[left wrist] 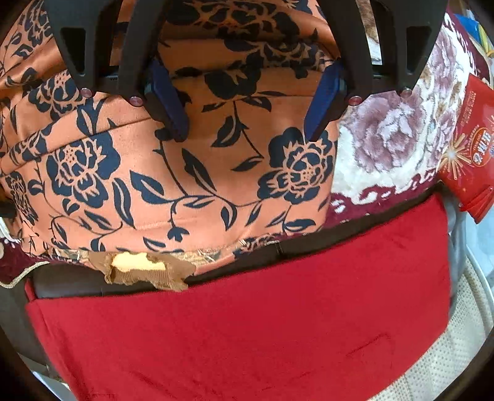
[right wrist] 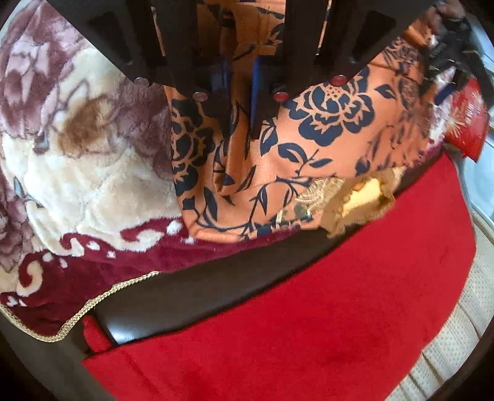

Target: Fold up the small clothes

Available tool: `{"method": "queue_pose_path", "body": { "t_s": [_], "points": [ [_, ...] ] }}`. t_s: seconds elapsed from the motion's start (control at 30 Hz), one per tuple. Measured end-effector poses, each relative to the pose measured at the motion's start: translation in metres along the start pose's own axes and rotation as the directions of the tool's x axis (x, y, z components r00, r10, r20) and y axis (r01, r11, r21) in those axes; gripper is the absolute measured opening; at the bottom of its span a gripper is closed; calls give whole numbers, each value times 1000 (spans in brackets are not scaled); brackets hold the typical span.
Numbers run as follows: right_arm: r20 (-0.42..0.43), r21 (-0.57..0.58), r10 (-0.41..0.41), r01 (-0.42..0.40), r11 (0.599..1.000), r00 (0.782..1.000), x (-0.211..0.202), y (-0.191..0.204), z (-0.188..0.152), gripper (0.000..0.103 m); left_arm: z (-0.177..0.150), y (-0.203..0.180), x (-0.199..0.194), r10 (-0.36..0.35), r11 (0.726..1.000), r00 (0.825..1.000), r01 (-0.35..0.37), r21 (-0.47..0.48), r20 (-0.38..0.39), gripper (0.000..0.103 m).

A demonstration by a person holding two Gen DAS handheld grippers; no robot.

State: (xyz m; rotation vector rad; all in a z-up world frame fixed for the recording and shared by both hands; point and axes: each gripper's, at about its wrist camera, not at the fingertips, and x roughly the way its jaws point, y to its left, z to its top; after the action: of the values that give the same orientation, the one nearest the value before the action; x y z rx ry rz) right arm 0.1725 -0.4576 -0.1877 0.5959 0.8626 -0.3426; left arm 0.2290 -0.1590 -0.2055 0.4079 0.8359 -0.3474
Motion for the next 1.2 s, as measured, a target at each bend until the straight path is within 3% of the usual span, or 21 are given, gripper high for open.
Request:
{"method": "queue_pose_path", "body": {
  "t_s": [0.1, 0.13, 0.23, 0.43, 0.5, 0.57, 0.6, 0.63, 0.8, 0.87, 0.93, 1.0, 1.2],
  "points": [
    [64, 60, 63, -67, 996, 996, -26, -7, 8, 22, 2, 7, -10, -29, 999, 999, 30, -30, 38, 78],
    [100, 57, 54, -60, 997, 994, -29, -8, 11, 31, 2, 8, -11, -31, 999, 999, 32, -37, 42, 78],
    [153, 82, 59, -72, 994, 986, -31, -13, 21, 80, 4, 9, -11, -38, 998, 998, 40, -42, 44, 78],
    [156, 132, 17, -38, 991, 988, -13, -21, 47, 75, 5, 4, -8, -35, 999, 999, 36, -28, 39, 78],
    [150, 137, 16, -37, 990, 989, -2, -23, 54, 65, 5, 2, -7, -35, 999, 999, 36, -23, 36, 78],
    [131, 125, -1, -16, 992, 991, 9, -24, 62, 35, 5, 0, -5, -32, 999, 999, 33, -17, 34, 78],
    [132, 116, -29, 13, 993, 991, 11, -23, 63, 33, 5, -1, -5, -28, 1000, 999, 28, -11, 37, 78],
    [160, 123, -51, 31, 992, 986, 8, -25, 61, 32, 6, -2, -5, -25, 1000, 999, 26, -9, 40, 78],
    [216, 104, 49, -73, 992, 975, -13, -22, 64, 32, 8, -3, -4, -32, 999, 999, 33, -17, 43, 78],
    [185, 98, 85, -104, 990, 979, -5, -18, 63, 32, 8, -4, -3, -32, 999, 999, 33, -18, 40, 78],
    [89, 122, 138, -149, 981, 986, 18, -21, 61, 31, 7, -6, -3, -26, 1000, 999, 27, -8, 40, 78],
    [39, 143, 123, -127, 982, 992, 38, -24, 58, 32, 6, -7, -3, -22, 1000, 999, 22, 0, 39, 78],
    [45, 173, 136, -142, 975, 990, 37, -28, 64, 33, 5, -7, -7, -11, 1000, 998, 10, 22, 55, 78]
  ]
}}
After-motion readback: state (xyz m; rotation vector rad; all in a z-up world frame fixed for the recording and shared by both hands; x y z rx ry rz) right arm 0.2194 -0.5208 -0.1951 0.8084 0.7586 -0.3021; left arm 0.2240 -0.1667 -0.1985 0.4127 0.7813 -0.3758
